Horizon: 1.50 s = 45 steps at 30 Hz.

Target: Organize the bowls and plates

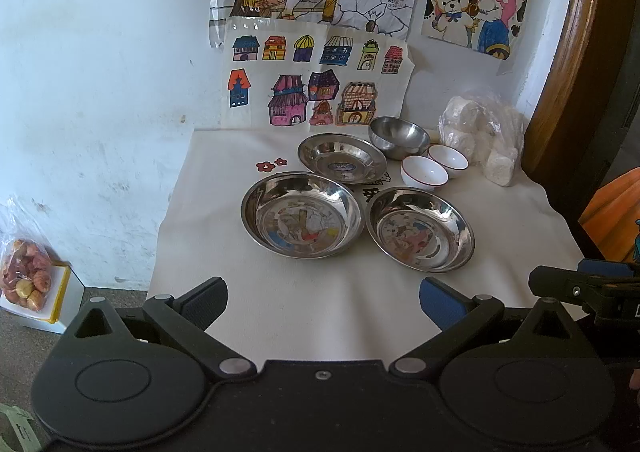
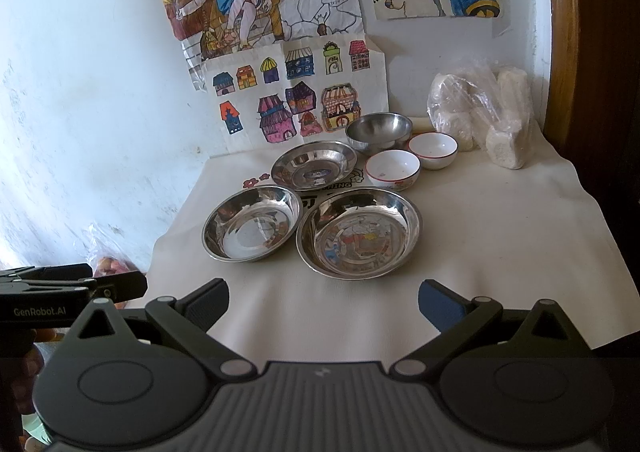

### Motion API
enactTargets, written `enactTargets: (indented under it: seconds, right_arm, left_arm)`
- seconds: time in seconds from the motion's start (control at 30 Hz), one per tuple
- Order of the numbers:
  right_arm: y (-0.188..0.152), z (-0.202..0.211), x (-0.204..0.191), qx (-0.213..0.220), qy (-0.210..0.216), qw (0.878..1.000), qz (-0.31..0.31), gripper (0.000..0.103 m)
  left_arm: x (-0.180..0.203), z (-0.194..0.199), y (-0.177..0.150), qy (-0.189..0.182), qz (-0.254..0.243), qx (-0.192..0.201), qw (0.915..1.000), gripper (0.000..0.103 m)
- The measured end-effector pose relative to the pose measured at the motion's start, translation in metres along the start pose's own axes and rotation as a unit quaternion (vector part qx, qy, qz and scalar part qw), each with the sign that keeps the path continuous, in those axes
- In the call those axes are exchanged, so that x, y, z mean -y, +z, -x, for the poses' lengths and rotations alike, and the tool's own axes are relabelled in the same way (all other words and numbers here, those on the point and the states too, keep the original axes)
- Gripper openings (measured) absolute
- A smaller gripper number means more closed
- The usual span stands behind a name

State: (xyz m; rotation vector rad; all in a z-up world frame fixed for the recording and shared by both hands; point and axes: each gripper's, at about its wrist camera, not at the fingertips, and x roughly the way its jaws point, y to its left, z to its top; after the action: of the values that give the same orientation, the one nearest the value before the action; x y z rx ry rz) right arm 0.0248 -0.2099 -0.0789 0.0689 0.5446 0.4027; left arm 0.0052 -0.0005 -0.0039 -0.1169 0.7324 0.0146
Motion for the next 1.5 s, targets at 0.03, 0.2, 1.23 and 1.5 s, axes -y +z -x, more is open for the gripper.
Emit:
enactTargets:
  seconds: [0.03,0.2,1.23,1.5]
  right_arm:
    - [0.000,0.000,0.000,0.000,0.000,1.000,0.000,0.103]
    - [0.001,0.000,0.001,-0.001,0.000,1.000,0.000,0.103]
    - [0.019,-0.050,0.040,-0.056,0.019,0.998,-0.002,0.103]
    - [0.061,-0.090,0.083,-0.084,0.047,0.994,0.045,0.103]
  left_arm:
    - [0.000,0.000,0.000,0.000,0.000,0.000,1.0000,0.102]
    - [0.000,0.000,0.000,0.000,0.000,0.000,1.0000,0.102]
    - [0.002,-0.064,0.004,0.033,0.075,-0.097,0.9919,0.102]
    - [0.007,-0.108,0.025,0.047,0.171,-0.105,0.9785,0.102]
